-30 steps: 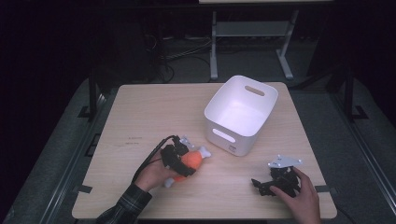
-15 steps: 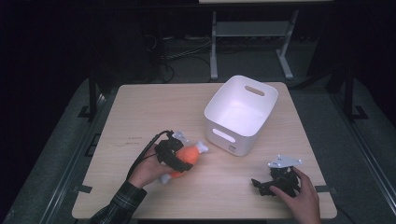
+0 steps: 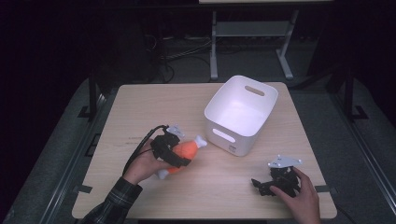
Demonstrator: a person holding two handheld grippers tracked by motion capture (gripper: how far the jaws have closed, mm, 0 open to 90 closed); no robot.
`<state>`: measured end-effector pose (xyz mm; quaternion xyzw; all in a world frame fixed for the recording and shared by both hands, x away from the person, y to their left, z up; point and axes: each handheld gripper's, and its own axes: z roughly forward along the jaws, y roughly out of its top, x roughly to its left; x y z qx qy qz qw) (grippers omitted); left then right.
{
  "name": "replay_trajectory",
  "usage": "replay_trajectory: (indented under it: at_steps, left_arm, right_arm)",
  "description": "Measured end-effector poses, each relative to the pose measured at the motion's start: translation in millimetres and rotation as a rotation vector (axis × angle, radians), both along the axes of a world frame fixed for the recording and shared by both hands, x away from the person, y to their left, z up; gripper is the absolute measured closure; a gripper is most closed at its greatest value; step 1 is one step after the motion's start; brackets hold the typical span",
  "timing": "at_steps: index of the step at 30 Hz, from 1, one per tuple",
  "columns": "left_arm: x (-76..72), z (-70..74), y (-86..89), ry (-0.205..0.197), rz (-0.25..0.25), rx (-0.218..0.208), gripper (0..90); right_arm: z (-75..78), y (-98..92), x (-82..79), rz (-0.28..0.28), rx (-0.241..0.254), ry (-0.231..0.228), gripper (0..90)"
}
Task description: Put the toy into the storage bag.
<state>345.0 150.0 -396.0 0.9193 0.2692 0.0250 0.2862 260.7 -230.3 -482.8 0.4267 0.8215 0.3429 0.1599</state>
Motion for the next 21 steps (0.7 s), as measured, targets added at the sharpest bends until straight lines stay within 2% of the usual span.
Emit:
replay_trajectory:
  at_steps: [3,15,21]
  left_arm:
    - [1.6,4.6,2.1,-0.003,-0.007,0.001,21.7]
    - [5.5,22.5,4.3,-0.008,-0.011,-0.040,21.7]
    - [6.9,32.8,5.9,-0.015,-0.027,-0.041,21.7]
  right_arm:
    - [-0.1,-0.1,0.1,0.001,-0.001,-0.002,0.0]
    - [0.1,0.0,0.0,0.000,0.000,0.000,0.0]
    - [0.0,0.0,0.0,0.000,0.000,0.000,0.0]
